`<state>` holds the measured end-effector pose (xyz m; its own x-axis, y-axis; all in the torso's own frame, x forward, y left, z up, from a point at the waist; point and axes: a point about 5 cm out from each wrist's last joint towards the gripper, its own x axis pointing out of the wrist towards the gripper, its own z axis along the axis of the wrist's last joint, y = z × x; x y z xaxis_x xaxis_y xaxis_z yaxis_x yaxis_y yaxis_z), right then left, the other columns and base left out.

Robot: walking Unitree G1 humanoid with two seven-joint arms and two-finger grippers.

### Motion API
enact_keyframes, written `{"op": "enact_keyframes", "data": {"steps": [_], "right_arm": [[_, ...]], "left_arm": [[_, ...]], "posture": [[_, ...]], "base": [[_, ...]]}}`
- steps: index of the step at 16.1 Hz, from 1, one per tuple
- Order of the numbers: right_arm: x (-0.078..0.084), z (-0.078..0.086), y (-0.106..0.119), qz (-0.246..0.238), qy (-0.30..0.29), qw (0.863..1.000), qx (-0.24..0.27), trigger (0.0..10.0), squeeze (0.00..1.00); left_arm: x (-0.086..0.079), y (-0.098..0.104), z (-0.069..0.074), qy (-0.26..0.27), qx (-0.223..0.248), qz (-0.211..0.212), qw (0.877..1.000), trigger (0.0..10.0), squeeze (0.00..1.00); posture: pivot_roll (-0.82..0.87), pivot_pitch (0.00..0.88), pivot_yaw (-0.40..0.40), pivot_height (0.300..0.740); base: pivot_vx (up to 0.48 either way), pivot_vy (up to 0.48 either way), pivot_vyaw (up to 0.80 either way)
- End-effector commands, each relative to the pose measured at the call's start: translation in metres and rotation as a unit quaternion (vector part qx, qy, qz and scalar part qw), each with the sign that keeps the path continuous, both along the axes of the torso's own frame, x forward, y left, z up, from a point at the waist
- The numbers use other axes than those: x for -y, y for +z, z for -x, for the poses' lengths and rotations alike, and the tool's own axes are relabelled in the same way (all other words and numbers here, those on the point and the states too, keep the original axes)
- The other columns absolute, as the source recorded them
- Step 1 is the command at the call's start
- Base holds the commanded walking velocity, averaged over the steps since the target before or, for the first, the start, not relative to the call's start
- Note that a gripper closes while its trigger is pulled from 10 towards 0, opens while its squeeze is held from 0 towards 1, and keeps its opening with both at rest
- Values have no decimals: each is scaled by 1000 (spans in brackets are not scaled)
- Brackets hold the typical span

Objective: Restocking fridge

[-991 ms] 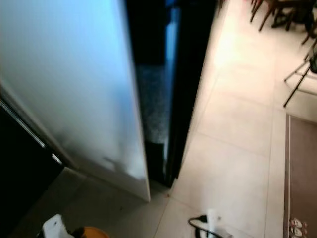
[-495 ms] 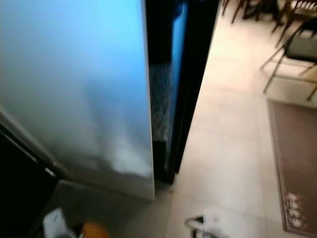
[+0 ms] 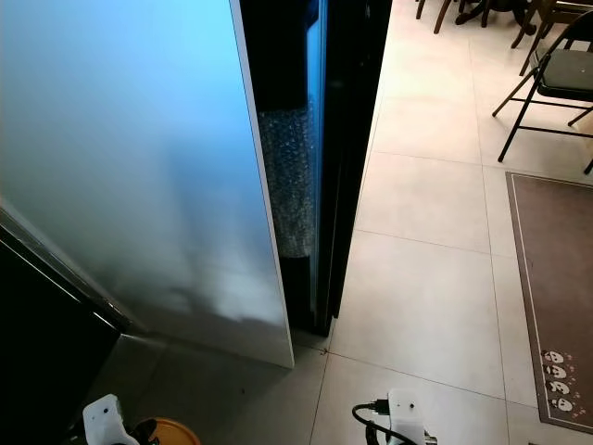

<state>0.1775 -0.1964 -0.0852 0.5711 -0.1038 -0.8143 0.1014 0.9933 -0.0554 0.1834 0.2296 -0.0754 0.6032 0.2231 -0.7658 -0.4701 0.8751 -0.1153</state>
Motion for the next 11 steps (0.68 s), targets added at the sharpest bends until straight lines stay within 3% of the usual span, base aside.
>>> {"op": "enact_keyframes", "data": {"steps": [1,2,11], "right_arm": [[-1,3,-1,3,-8,1000,-1,10000,0],[-1,3,-1,4,-6,1000,-3,10000,0],[-2,1,0,6,-4,1000,7,10000,0]], "left_arm": [[11,-12,19,-21,-45,16,999,10000,0],[11,-12,19,-20,-45,17,999,10000,0],[16,-15,23,-30,-54,11,998,10000,0]], "posture": [[-89,129,23,740],[-90,129,24,740],[-106,117,29,740]], "base": [[319,0,-763],[326,0,-788],[324,0,0]]}}
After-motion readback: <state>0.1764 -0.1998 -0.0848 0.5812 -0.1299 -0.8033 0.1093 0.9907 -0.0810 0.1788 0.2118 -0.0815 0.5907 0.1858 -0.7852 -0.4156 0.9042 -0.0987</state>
